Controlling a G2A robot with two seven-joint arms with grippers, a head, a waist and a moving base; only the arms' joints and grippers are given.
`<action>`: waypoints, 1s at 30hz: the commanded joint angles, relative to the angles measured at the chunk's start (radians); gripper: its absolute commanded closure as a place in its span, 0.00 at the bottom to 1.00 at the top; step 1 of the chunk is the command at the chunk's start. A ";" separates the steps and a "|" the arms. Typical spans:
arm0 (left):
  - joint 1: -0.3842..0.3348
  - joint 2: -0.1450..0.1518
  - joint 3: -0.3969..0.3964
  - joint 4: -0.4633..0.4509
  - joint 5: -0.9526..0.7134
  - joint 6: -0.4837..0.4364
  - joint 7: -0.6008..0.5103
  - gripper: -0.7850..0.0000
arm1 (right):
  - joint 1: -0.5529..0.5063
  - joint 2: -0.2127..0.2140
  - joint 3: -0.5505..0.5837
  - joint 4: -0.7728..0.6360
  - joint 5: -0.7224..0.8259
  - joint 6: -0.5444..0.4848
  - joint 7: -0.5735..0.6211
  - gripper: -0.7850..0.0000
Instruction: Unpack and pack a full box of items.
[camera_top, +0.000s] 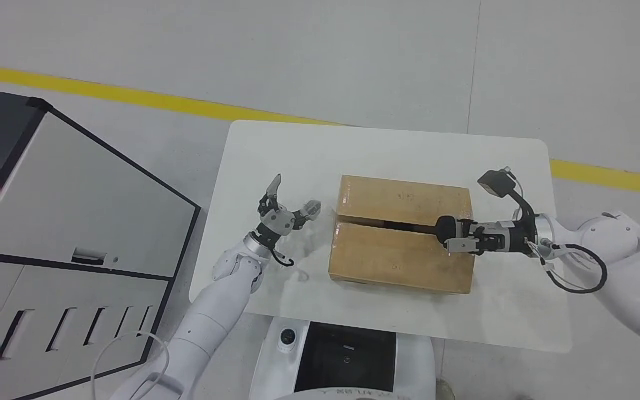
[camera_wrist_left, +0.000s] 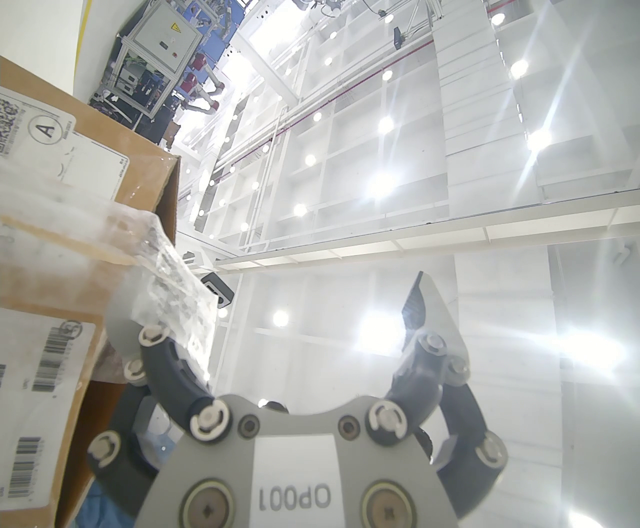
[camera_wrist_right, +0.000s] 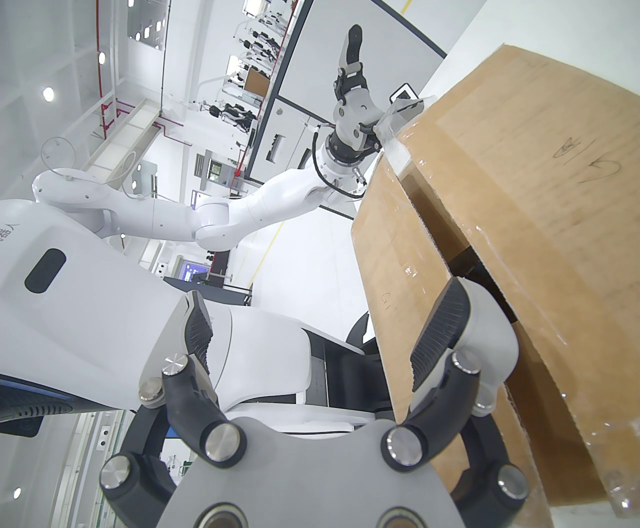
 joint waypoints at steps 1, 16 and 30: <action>0.000 0.000 0.000 0.000 0.001 0.000 0.000 0.00 | 0.000 0.000 0.000 0.000 0.000 0.000 0.000 0.00; 0.002 -0.003 0.000 -0.005 -0.020 0.018 0.040 1.00 | 0.000 0.000 0.000 0.000 0.000 0.000 0.000 1.00; 0.021 0.007 -0.010 -0.028 0.111 -0.011 0.099 0.00 | 0.011 -0.004 0.016 -0.038 -0.055 0.051 0.004 0.00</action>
